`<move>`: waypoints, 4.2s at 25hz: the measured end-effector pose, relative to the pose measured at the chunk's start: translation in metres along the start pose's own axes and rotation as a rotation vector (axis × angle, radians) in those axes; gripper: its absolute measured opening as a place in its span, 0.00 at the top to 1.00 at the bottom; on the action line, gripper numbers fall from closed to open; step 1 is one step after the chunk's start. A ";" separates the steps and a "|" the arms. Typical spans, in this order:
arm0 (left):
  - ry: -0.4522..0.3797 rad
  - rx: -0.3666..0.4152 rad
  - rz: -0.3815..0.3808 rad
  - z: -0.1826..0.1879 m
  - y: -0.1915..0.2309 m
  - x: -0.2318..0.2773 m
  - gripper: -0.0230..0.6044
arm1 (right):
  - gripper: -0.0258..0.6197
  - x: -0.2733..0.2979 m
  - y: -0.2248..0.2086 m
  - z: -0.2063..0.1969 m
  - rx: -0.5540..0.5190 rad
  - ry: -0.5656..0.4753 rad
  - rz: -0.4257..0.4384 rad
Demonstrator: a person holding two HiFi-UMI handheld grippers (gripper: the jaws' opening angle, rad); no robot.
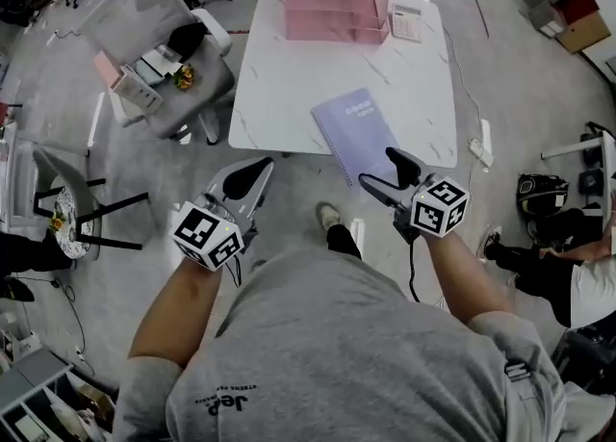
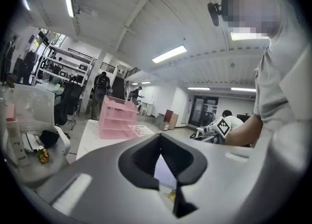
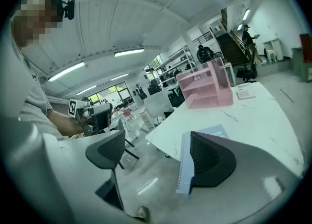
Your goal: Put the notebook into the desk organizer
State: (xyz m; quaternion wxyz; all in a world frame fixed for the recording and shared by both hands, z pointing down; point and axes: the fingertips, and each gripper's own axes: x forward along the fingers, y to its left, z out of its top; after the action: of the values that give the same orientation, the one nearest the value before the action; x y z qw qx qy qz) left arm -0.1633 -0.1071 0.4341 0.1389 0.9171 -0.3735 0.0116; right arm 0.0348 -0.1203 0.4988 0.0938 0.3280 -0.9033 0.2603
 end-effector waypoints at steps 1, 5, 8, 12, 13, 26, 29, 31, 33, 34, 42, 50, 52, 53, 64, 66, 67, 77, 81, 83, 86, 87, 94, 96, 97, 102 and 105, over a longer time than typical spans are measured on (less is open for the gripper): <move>0.013 0.004 -0.018 -0.005 -0.005 0.010 0.87 | 0.35 -0.007 -0.009 -0.010 0.028 0.001 -0.018; 0.070 0.022 -0.083 -0.025 -0.019 0.046 0.87 | 0.35 -0.024 -0.046 -0.046 0.155 0.002 -0.084; 0.107 0.008 -0.119 -0.038 -0.030 0.067 0.87 | 0.35 -0.030 -0.071 -0.077 0.253 0.021 -0.123; 0.153 0.007 -0.153 -0.054 -0.041 0.084 0.87 | 0.35 -0.029 -0.099 -0.118 0.428 0.045 -0.138; 0.163 0.006 -0.156 -0.057 -0.042 0.086 0.87 | 0.35 -0.027 -0.107 -0.129 0.476 0.052 -0.142; 0.207 -0.034 -0.103 -0.071 -0.026 0.082 0.87 | 0.36 0.035 -0.147 -0.163 0.930 -0.027 -0.036; 0.208 -0.043 -0.092 -0.074 -0.022 0.079 0.87 | 0.36 0.047 -0.146 -0.172 0.999 -0.004 -0.026; 0.211 -0.046 -0.089 -0.076 -0.020 0.077 0.87 | 0.36 0.054 -0.147 -0.174 1.039 -0.016 -0.008; 0.211 -0.048 -0.086 -0.077 -0.019 0.074 0.87 | 0.49 0.056 -0.150 -0.175 1.070 -0.027 -0.017; 0.210 -0.050 -0.084 -0.077 -0.018 0.074 0.87 | 0.65 0.056 -0.150 -0.175 1.076 -0.026 -0.028; 0.194 -0.089 -0.082 -0.075 -0.009 0.073 0.87 | 0.91 0.045 -0.123 -0.134 0.978 -0.018 0.029; 0.266 -0.413 -0.094 -0.102 0.000 0.090 0.87 | 0.91 0.031 -0.085 -0.033 0.743 -0.115 0.166; 0.268 -0.554 -0.118 -0.106 0.000 0.102 0.87 | 0.91 0.031 -0.078 -0.009 0.724 -0.134 0.195; 0.263 -0.646 -0.140 -0.107 0.000 0.109 0.87 | 0.91 0.032 -0.075 0.002 0.713 -0.140 0.212; -0.078 -0.994 -0.254 -0.031 0.073 0.189 0.42 | 0.91 0.077 -0.041 0.078 0.691 -0.123 0.451; -0.056 -0.920 -0.205 -0.028 0.087 0.202 0.60 | 0.91 0.086 -0.051 0.077 0.697 -0.112 0.443; -0.027 -0.871 -0.173 -0.030 0.095 0.207 0.66 | 0.91 0.092 -0.059 0.075 0.701 -0.105 0.431; 0.271 -0.746 -0.060 -0.086 0.163 0.275 0.79 | 0.91 0.158 -0.145 0.047 0.788 -0.018 0.266; 0.321 -0.749 -0.093 -0.094 0.184 0.295 0.79 | 0.91 0.176 -0.165 0.043 0.843 -0.033 0.236; 0.351 -0.749 -0.116 -0.096 0.193 0.306 0.79 | 0.91 0.184 -0.174 0.047 0.841 -0.052 0.226; 0.403 -0.739 -0.152 -0.097 0.204 0.323 0.79 | 0.91 0.193 -0.186 0.052 0.855 -0.085 0.196; 0.421 -0.732 -0.167 -0.096 0.207 0.327 0.79 | 0.91 0.195 -0.189 0.053 0.865 -0.101 0.185; 0.507 -0.689 -0.246 -0.086 0.230 0.357 0.79 | 0.91 0.215 -0.205 0.067 0.894 -0.246 0.113; 0.518 -0.681 -0.231 -0.086 0.241 0.363 0.79 | 0.91 0.225 -0.210 0.071 0.907 -0.280 0.089; 0.517 -0.678 -0.217 -0.086 0.246 0.366 0.78 | 0.91 0.229 -0.213 0.072 0.913 -0.297 0.076; 0.469 -0.705 -0.097 -0.087 0.271 0.378 0.75 | 0.91 0.247 -0.223 0.079 0.926 -0.375 0.036; 0.368 -0.786 -0.029 -0.078 0.285 0.380 0.74 | 0.91 0.259 -0.224 0.091 0.912 -0.407 0.042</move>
State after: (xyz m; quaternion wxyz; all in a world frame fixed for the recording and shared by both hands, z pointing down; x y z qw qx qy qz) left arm -0.0788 -0.5399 0.6269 0.5422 0.7822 -0.3055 0.0299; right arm -0.0201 -0.4549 0.6013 -0.2423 0.3615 -0.7040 0.5612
